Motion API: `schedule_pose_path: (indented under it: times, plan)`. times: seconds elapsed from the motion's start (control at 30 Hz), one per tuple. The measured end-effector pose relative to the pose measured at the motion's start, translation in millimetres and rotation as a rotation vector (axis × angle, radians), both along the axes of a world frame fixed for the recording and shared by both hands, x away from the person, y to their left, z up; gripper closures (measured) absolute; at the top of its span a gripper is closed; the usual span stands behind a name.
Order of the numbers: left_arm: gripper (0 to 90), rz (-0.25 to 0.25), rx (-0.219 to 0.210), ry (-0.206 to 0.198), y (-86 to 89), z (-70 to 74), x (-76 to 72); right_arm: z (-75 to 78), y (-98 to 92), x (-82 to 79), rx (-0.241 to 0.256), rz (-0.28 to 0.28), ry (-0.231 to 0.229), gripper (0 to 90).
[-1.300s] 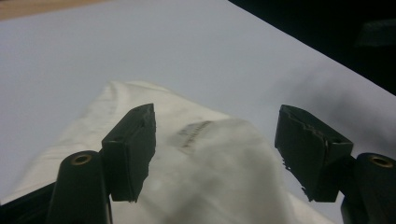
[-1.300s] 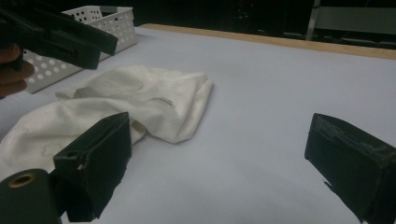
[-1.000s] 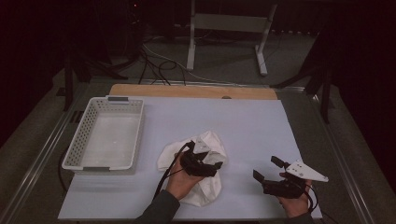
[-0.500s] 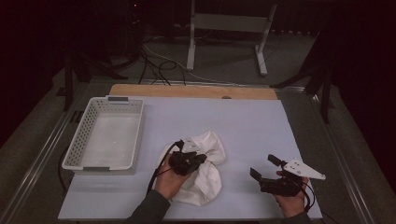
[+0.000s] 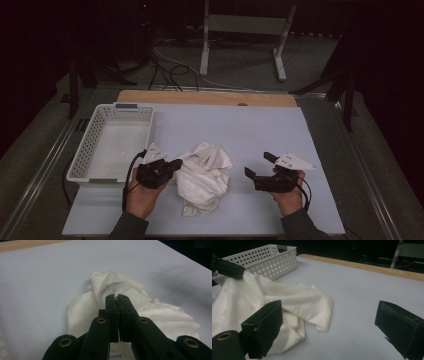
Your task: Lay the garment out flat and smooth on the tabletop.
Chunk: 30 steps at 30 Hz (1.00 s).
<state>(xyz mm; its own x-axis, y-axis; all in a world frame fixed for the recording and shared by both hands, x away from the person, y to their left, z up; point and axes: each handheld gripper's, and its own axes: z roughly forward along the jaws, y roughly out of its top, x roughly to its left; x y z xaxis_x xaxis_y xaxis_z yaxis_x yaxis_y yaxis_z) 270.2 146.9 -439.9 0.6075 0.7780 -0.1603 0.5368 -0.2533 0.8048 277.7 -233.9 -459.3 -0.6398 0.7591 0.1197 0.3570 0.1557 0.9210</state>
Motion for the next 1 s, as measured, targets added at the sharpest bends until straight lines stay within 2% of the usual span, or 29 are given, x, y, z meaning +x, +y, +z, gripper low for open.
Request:
schedule_pose_path:
  times: [0.07,0.13,0.17,0.23,0.27,0.3,0.37,0.4,0.53,0.7,0.87,0.9,0.93,0.97,1.0]
  plan:
    - [87.2,0.012,-0.003,-0.003,4.5,0.4,-2.3,0.5,3.7,3.9,0.0,0.005,0.0,8.0]
    - [87.2,0.035,-0.02,-0.005,17.1,1.8,-10.1,0.5,14.8,15.6,-0.008,0.011,0.008,8.8]
    - [87.1,0.035,-0.02,-0.005,17.1,1.8,-10.1,-0.2,18.7,19.2,-0.009,0.013,0.017,9.8]
    - [87.1,0.042,-0.024,-0.007,21.1,2.3,-13.2,-0.2,18.7,19.2,-0.009,0.013,0.017,9.8]
    - [87.1,0.054,-0.026,-0.011,26.2,2.8,-17.2,-1.5,22.7,24.0,-0.02,0.016,0.025,10.4]
    - [87.0,0.064,-0.03,-0.014,31.3,3.2,-21.0,-4.8,34.4,32.3,-0.037,0.027,0.047,13.5]
    - [87.0,0.071,-0.03,-0.017,33.1,3.5,-22.9,-6.1,38.6,34.8,-0.05,0.034,0.054,14.2]
    - [87.0,0.077,-0.031,-0.018,35.3,4.2,-24.8,-8.8,46.8,39.9,-0.082,0.033,0.064,15.7]
    - [87.0,0.094,-0.042,-0.033,44.0,8.3,-31.2,-12.3,54.9,47.2,-0.094,0.037,0.09,18.9]
    - [86.9,0.126,-0.052,-0.046,52.7,10.6,-37.1,-22.1,65.9,56.7,-0.121,0.041,0.142,28.1]
    - [86.8,0.134,-0.057,-0.051,56.3,12.3,-38.6,-31.9,73.6,61.5,-0.148,0.057,0.175,34.8]
    - [86.7,0.132,-0.061,-0.05,56.3,12.1,-38.5,-37.0,77.2,64.3,-0.157,0.055,0.202,38.9]
    - [86.7,0.132,-0.061,-0.05,56.3,12.1,-38.5,-37.0,77.2,64.3,-0.157,0.055,0.202,38.9]
    - [86.7,0.131,-0.063,-0.051,55.7,12.1,-38.4,-41.4,80.9,66.4,-0.173,0.049,0.219,46.1]
    - [86.6,0.121,-0.066,-0.052,54.1,12.1,-38.2,-43.6,82.5,67.4,-0.18,0.045,0.224,48.0]
